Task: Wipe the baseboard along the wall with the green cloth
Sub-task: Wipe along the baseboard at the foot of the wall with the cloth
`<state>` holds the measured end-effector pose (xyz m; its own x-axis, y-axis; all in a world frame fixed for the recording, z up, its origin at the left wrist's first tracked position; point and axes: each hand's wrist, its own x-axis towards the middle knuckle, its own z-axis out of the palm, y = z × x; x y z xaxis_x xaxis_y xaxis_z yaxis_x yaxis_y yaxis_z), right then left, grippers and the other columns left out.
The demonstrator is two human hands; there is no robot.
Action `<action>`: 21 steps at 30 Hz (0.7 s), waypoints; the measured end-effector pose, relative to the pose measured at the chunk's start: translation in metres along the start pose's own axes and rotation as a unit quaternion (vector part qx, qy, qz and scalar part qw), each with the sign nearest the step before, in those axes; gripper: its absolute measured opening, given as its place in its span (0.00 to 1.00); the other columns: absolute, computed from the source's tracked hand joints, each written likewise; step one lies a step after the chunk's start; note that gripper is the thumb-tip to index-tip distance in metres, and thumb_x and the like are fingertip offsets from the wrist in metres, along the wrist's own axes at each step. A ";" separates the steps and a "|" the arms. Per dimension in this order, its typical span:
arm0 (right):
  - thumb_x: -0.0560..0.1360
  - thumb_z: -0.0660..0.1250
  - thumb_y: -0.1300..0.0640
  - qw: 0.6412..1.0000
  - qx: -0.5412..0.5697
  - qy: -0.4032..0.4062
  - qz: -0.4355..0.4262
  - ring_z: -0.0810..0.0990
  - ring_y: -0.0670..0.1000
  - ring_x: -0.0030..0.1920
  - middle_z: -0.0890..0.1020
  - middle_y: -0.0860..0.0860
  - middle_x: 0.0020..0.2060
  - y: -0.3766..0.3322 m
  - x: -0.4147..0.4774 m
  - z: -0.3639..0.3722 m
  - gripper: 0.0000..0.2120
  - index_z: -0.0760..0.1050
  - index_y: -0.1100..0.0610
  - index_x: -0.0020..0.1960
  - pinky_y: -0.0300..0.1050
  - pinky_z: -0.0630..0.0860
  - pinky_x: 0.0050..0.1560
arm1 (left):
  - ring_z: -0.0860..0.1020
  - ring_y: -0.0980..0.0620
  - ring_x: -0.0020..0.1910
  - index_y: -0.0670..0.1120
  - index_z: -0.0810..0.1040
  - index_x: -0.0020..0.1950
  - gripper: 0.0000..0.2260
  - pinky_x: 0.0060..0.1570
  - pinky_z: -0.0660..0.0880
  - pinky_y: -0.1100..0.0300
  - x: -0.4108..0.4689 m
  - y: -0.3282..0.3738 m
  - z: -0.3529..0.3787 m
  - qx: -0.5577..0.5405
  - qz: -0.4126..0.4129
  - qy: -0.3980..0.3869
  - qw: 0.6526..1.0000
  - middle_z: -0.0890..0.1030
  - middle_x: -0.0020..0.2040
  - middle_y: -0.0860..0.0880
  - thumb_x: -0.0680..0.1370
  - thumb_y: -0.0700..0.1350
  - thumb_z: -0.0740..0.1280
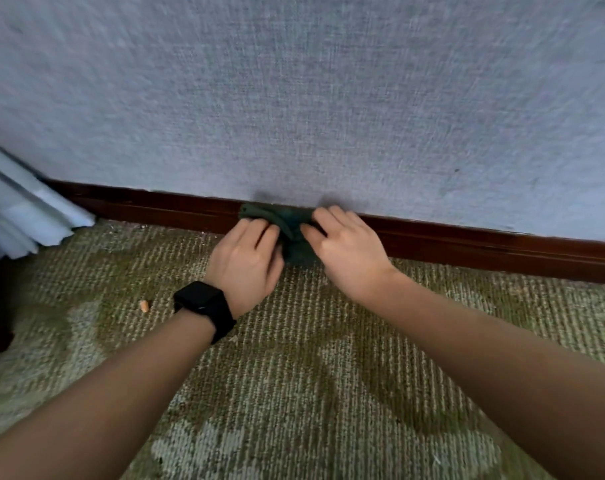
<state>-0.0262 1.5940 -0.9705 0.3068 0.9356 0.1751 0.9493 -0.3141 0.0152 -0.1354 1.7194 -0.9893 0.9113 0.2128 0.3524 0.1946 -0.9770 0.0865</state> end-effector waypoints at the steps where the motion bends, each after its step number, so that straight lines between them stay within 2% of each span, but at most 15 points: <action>1: 0.59 0.74 0.68 1.000 0.004 0.014 0.001 0.79 0.61 0.48 0.80 0.61 0.46 0.006 -0.006 -0.001 0.20 0.80 0.66 0.50 0.48 0.75 0.48 | 0.78 0.41 0.41 0.35 0.80 0.46 0.12 0.45 0.75 0.54 0.003 0.007 0.001 -0.010 -0.001 -0.001 1.000 0.80 0.42 0.39 0.74 0.41 0.61; 3: 0.51 0.77 0.69 1.000 0.003 0.023 0.003 0.80 0.61 0.42 0.81 0.61 0.41 0.020 -0.020 -0.002 0.23 0.81 0.66 0.46 0.48 0.78 0.43 | 0.78 0.42 0.41 0.36 0.80 0.45 0.11 0.43 0.77 0.54 0.009 0.024 0.004 -0.030 0.006 -0.009 0.999 0.80 0.41 0.40 0.73 0.41 0.62; 5: 0.50 0.78 0.70 1.000 0.000 0.016 0.004 0.81 0.61 0.41 0.81 0.62 0.41 0.035 -0.035 -0.001 0.25 0.81 0.67 0.47 0.49 0.78 0.42 | 0.78 0.42 0.40 0.37 0.81 0.45 0.11 0.42 0.78 0.54 0.015 0.042 0.006 -0.044 0.028 -0.020 0.998 0.80 0.41 0.41 0.73 0.42 0.62; 9: 0.54 0.75 0.71 0.999 -0.005 0.033 0.020 0.80 0.61 0.40 0.81 0.63 0.42 0.069 -0.071 -0.002 0.24 0.80 0.67 0.50 0.50 0.78 0.41 | 0.79 0.43 0.40 0.37 0.82 0.43 0.13 0.41 0.78 0.56 0.030 0.077 0.011 -0.050 0.076 -0.026 0.996 0.81 0.39 0.42 0.71 0.43 0.60; 12: 0.65 0.63 0.66 0.999 -0.010 0.043 0.031 0.80 0.61 0.40 0.81 0.63 0.42 0.091 -0.094 -0.008 0.15 0.80 0.67 0.50 0.49 0.78 0.41 | 0.79 0.44 0.38 0.39 0.82 0.39 0.13 0.39 0.77 0.58 0.045 0.105 0.016 -0.050 0.109 -0.027 0.992 0.80 0.37 0.43 0.71 0.43 0.60; 13: 0.66 0.61 0.65 0.998 -0.016 0.043 0.037 0.80 0.61 0.40 0.81 0.63 0.42 0.097 -0.102 -0.010 0.16 0.80 0.66 0.50 0.49 0.78 0.41 | 0.79 0.44 0.37 0.39 0.82 0.39 0.12 0.39 0.77 0.58 0.049 0.114 0.018 -0.047 0.120 -0.027 0.991 0.80 0.36 0.43 0.71 0.43 0.61; 16: 0.64 0.65 0.67 0.997 -0.022 0.038 0.057 0.81 0.61 0.40 0.81 0.62 0.41 0.115 -0.123 -0.017 0.14 0.81 0.66 0.49 0.49 0.78 0.41 | 0.80 0.45 0.37 0.39 0.83 0.39 0.07 0.38 0.77 0.59 0.058 0.139 0.023 -0.036 0.157 -0.023 0.987 0.81 0.36 0.44 0.67 0.42 0.68; 19: 0.68 0.54 0.63 0.996 -0.033 0.041 0.067 0.81 0.60 0.39 0.82 0.61 0.40 0.132 -0.143 -0.025 0.19 0.82 0.65 0.48 0.47 0.78 0.39 | 0.80 0.46 0.36 0.40 0.83 0.37 0.07 0.36 0.78 0.60 0.069 0.163 0.027 -0.033 0.186 -0.025 0.982 0.81 0.36 0.44 0.63 0.41 0.76; 21: 0.68 0.54 0.63 0.996 -0.033 0.037 0.072 0.81 0.60 0.38 0.81 0.61 0.40 0.141 -0.153 -0.028 0.19 0.82 0.64 0.49 0.46 0.77 0.39 | 0.80 0.46 0.36 0.40 0.83 0.36 0.07 0.35 0.77 0.60 0.074 0.175 0.027 -0.033 0.195 -0.033 0.980 0.81 0.35 0.45 0.61 0.39 0.77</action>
<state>0.0588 1.4016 -0.9676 0.4310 0.8662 0.2531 0.8884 -0.4564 0.0492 -0.0237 1.5644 -0.9733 0.9339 -0.1798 0.3091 -0.1950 -0.9806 0.0187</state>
